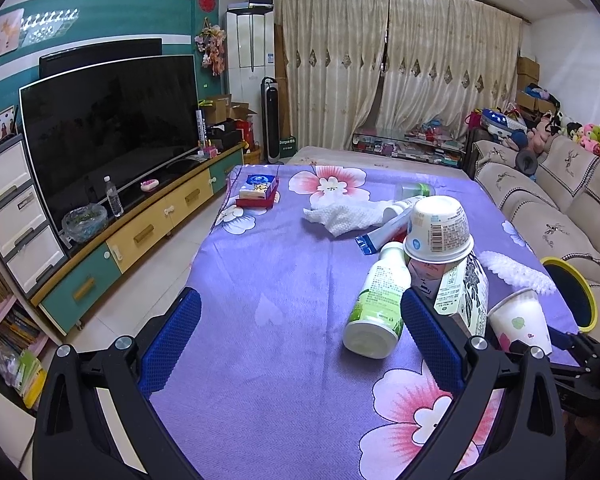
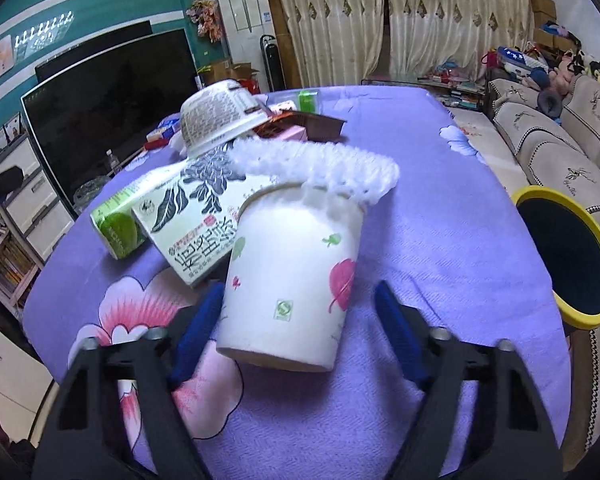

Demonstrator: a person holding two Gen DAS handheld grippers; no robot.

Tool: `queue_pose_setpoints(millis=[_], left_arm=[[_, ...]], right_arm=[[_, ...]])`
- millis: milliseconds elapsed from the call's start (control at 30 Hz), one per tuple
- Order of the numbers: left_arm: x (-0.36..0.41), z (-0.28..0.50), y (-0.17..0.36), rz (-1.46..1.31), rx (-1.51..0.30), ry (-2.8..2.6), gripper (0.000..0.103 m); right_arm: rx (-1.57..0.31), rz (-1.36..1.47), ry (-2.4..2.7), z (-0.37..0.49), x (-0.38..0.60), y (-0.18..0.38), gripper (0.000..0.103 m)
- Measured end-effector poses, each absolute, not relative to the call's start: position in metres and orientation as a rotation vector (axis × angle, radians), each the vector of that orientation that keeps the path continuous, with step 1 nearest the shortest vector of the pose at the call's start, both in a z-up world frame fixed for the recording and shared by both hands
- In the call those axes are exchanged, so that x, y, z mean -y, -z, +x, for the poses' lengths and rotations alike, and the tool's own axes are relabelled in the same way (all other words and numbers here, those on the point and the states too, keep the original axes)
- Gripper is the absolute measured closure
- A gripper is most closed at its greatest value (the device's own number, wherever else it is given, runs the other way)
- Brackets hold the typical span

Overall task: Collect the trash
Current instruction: 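Grasp the white paper cup with the right gripper, then carry the paper cup over the yellow bin and open the right gripper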

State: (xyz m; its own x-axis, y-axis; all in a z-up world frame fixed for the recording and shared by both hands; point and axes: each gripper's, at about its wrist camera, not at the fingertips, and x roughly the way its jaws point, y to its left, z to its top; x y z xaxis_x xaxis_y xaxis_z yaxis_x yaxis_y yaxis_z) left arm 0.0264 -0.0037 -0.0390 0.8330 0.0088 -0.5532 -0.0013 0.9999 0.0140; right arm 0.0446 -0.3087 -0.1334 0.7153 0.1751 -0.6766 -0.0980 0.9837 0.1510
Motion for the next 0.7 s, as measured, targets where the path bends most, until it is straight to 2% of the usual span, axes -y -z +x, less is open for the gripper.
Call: queue_pose_setpoints(millis=[433,700], left_arm=[[0.008,0.029,0.042,0.015,-0.589,0.002,0.005],[0.015,0.027,0.041,0.021,-0.591,0.019,0.005]], right_arm=[[-0.794,0.075,-0.373,0.003,0.304,0.106,0.046],[-0.685,0.122,-0.326,-0.011,0.33,0.08,0.046]])
